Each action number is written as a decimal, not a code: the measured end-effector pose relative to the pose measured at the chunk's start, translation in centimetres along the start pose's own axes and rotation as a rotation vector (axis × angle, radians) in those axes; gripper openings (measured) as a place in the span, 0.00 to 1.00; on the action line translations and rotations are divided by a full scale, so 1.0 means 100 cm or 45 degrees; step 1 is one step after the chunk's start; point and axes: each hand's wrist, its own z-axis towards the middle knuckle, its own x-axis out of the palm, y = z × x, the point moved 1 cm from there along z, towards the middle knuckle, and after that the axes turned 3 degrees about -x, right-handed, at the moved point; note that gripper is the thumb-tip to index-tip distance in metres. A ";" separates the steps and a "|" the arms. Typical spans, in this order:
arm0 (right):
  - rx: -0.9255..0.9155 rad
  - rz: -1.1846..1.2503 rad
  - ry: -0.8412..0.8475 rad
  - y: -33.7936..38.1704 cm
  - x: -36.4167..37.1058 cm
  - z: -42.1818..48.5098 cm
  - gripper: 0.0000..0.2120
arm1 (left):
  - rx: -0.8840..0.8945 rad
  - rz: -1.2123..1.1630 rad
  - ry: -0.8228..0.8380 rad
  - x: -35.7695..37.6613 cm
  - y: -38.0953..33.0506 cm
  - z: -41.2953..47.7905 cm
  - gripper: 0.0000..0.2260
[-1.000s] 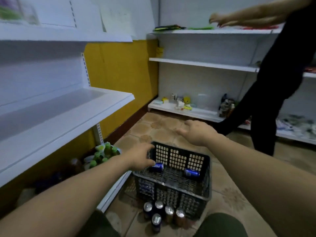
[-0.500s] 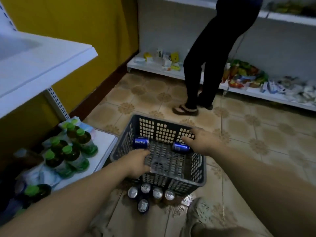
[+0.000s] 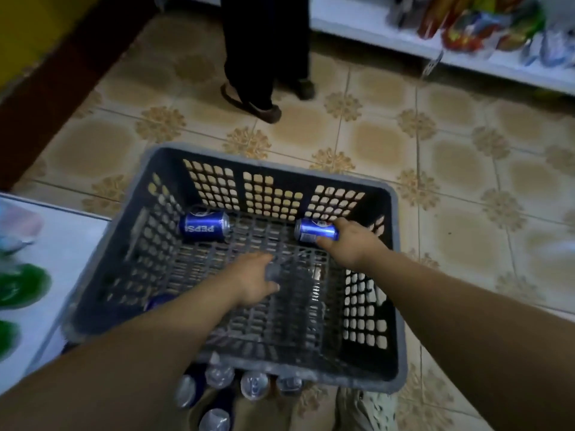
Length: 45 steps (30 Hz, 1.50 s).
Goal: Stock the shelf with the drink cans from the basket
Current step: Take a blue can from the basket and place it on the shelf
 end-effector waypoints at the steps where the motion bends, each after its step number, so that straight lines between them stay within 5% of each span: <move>1: 0.029 0.029 -0.007 -0.009 0.011 0.016 0.31 | 0.004 -0.001 0.012 0.008 0.000 0.019 0.33; 6: 0.207 0.231 -0.059 -0.042 0.059 0.084 0.31 | -0.026 -0.012 0.035 0.042 0.009 0.093 0.32; 12: 0.270 0.151 -0.238 -0.049 0.104 0.118 0.46 | -0.025 -0.092 0.072 0.059 0.028 0.132 0.31; 16: 0.274 0.016 -0.179 -0.047 0.124 0.118 0.43 | -0.079 -0.213 0.023 0.062 0.033 0.136 0.31; 22: 0.158 0.408 -0.182 -0.034 0.131 0.095 0.37 | -0.099 -0.237 -0.084 0.057 0.029 0.110 0.35; 36: -0.239 0.944 -0.190 0.104 -0.012 -0.112 0.41 | 0.070 -0.752 -0.218 -0.053 0.011 -0.132 0.44; 39: -0.357 1.053 -0.211 0.144 -0.054 -0.166 0.44 | 0.165 -0.962 -0.243 -0.081 0.010 -0.209 0.39; 45: -0.610 1.239 -0.260 0.233 -0.100 -0.277 0.31 | 0.236 -1.112 -0.599 -0.121 0.014 -0.363 0.26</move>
